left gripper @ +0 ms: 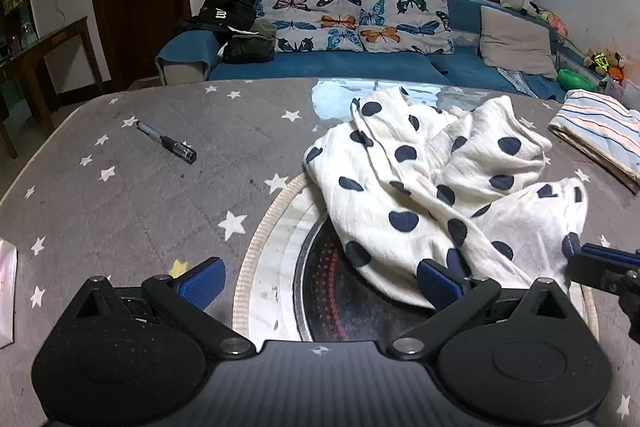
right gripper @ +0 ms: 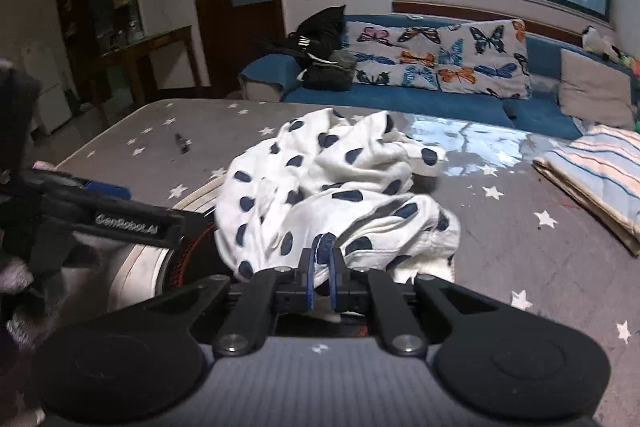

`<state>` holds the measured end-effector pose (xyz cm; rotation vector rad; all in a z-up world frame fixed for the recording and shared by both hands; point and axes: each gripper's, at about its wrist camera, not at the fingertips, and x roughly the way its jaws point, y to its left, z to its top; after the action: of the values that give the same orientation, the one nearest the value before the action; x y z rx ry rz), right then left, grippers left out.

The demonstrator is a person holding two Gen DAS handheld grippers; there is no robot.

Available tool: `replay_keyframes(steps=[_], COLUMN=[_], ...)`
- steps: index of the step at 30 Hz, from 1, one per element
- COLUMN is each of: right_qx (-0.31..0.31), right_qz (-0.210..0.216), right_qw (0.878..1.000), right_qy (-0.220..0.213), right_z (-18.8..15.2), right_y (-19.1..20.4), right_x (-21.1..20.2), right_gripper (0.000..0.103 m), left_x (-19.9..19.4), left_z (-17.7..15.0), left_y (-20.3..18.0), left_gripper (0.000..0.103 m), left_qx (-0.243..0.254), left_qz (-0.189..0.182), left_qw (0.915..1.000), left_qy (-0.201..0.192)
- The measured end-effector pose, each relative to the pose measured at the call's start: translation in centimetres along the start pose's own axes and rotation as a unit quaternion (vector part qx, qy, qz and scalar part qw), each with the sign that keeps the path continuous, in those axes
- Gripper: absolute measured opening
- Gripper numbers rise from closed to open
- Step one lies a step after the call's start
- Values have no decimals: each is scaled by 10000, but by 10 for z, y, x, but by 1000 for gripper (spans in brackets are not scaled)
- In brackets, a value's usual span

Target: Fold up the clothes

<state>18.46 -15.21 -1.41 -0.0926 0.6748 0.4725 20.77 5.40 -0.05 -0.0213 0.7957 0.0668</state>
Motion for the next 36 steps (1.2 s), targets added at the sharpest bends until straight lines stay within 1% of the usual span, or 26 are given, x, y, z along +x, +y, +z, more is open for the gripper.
replay_keyframes(steps=[2,4,5,6,9,12,15,16,19,21,23,27,31,33,36], right_qx=[-194,-444,-556,-689,-1087,-1590,-2032,-2141,-2217,-2139,-1955,-1520,-1065,-854,-728], right_qz=[-84,-263,-336,-379,-360,-430,-465,-466,-533,-553,-552,-660,-567,-425,-329], right_qw=[9998,9987,9979,9969,9934,9863,9780,9757,9736,9752,9791,9857,9905,9920,9921], right_qy=[38,52,42,30,5,-80,-108,-84,62,149,99,-296,-663,-822,-967], right_z=[-4,-9,-10,-13,-16,-15,-15,-15,-13,-10,-3,20,43,52,59], right_y=[5,12,14,18,30,47,62,67,71,68,61,43,25,18,12], right_x=[-4,-7,-8,-10,-12,-6,5,11,26,32,29,11,-15,-30,-43], right_gripper=[7,11,14,20,31,44,49,50,43,13,6,3,3,3,3], left_x=[-1,-2,-2,-2,-1,0,0,0,1,1,0,0,0,-1,-1], left_z=[-2,-5,-6,-6,-7,-8,-8,-8,-8,-9,-9,-9,-11,-12,-12], left_y=[3,5,6,8,12,15,16,17,18,19,19,18,14,11,9], left_gripper=[103,103,103,103,103,103,103,103,103,103,103,103,103,103,103], left_qx=[-12,-27,-34,-45,-97,-159,-176,-174,-180,-178,-179,-178,-164,-152,-156], left_qz=[3,9,8,5,15,-1,-16,-18,-10,-13,-18,-39,-116,-164,-199], left_qw=[10000,10000,10000,10000,9999,9998,9998,9998,9997,9997,9997,9997,9997,9996,9995], left_qy=[12,21,27,36,67,102,119,126,145,152,148,155,166,172,184])
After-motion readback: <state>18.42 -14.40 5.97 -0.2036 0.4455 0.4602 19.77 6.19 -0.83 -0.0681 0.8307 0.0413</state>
